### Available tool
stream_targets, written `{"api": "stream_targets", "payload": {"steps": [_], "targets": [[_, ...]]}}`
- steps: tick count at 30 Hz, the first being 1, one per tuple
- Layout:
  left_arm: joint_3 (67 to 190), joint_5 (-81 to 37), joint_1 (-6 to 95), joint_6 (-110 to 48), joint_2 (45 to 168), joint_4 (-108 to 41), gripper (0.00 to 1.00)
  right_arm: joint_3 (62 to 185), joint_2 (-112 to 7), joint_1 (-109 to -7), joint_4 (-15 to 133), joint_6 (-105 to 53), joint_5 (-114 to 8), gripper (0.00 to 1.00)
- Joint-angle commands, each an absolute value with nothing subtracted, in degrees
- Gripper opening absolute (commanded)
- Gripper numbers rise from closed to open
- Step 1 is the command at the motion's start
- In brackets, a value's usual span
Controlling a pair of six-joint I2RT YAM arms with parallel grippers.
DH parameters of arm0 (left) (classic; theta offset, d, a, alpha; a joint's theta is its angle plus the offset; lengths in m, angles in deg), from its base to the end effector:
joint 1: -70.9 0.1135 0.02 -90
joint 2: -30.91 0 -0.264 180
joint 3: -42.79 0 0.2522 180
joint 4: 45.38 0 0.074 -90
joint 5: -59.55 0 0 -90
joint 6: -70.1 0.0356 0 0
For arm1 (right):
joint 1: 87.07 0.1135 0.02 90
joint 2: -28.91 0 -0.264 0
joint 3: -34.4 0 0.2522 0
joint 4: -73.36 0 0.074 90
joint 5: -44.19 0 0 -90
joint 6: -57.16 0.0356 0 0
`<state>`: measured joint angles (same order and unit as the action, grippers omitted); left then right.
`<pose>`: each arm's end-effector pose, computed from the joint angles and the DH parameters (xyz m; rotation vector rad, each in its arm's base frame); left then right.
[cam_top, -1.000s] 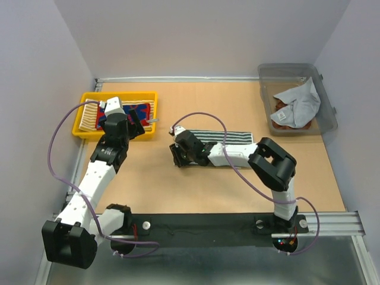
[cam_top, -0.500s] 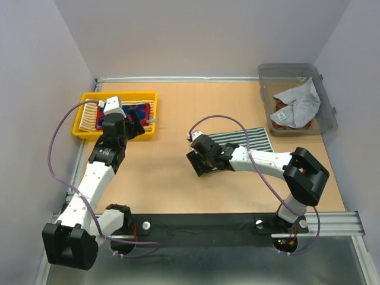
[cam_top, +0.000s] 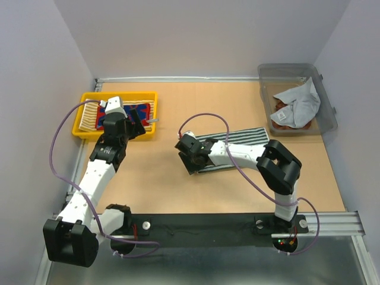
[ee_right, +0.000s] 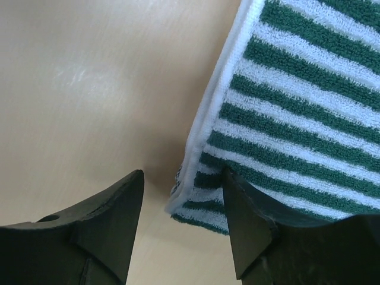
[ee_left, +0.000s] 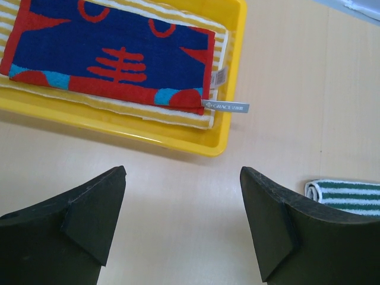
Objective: Fold and stack the towels
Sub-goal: Neatly place the folded towel into the bin
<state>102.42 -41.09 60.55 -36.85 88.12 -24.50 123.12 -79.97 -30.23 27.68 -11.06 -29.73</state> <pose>0.2298 -0.0353 0.3116 -0.2349 1.8754 -0.1500 0.2196 0.3181 0.1776 -0.7192 2.5418 0.0694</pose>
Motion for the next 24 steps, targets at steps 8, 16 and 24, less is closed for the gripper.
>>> {"api": "stream_targets", "payload": {"steps": [8, 16, 24], "targets": [[102.26, -37.06, 60.97, -35.55, 88.65, -26.78, 0.9, 126.04, -85.08, -29.23, 22.51, -8.5, -23.49, 0.56], [100.51, -27.33, 60.88, -41.43, 89.01, -25.98, 0.9, 126.21, -85.97, -29.15, 19.43, -8.32, -21.64, 0.03], [90.49, -17.27, 55.7, -55.22, 89.44, -34.68, 0.9, 122.7, -73.41, -29.23, 33.47, -11.05, -29.89, 0.01]]}}
